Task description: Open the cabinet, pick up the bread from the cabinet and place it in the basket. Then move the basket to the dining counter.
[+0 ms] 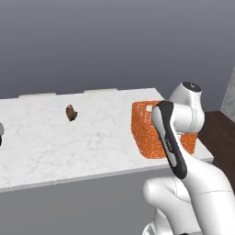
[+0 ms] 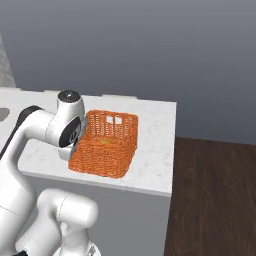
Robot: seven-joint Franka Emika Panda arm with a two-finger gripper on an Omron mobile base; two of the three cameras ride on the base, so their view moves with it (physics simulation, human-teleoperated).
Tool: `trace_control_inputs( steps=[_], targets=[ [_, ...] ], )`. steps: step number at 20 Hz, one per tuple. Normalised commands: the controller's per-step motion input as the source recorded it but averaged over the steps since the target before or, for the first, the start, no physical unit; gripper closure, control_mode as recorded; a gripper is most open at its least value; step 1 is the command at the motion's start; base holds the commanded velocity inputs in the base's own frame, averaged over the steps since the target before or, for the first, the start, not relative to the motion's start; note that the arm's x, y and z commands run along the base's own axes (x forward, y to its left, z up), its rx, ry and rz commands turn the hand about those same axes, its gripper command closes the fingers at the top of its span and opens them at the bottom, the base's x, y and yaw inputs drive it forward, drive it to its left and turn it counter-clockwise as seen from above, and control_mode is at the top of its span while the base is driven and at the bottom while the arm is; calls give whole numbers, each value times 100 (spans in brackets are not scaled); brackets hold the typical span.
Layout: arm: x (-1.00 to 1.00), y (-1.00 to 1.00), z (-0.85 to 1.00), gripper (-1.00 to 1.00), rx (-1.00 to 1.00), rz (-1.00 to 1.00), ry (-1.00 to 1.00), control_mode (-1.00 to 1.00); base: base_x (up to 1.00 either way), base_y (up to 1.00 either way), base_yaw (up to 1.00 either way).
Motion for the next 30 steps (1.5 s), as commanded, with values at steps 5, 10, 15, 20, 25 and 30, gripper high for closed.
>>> trace_control_inputs(
  steps=[5, 10, 15, 20, 25, 30],
  targets=[
    [0, 0, 0, 100, 0, 0, 0, 100, 36, 0, 0],
    [17, 0, 0, 100, 0, 1, 0, -100, 22, 0, 0],
    [55, 0, 0, 100, 0, 5, 0, -100, 0, 0, 0],
    [70, -4, -3, 100, 1, 11, 2, -100, 0, 0, 0],
    [94, -13, -20, 100, 0, 29, 5, -100, 0, 0, 0],
    [80, -33, -30, 100, 0, 44, 1, -100, 0, 0, 0]
  ],
)
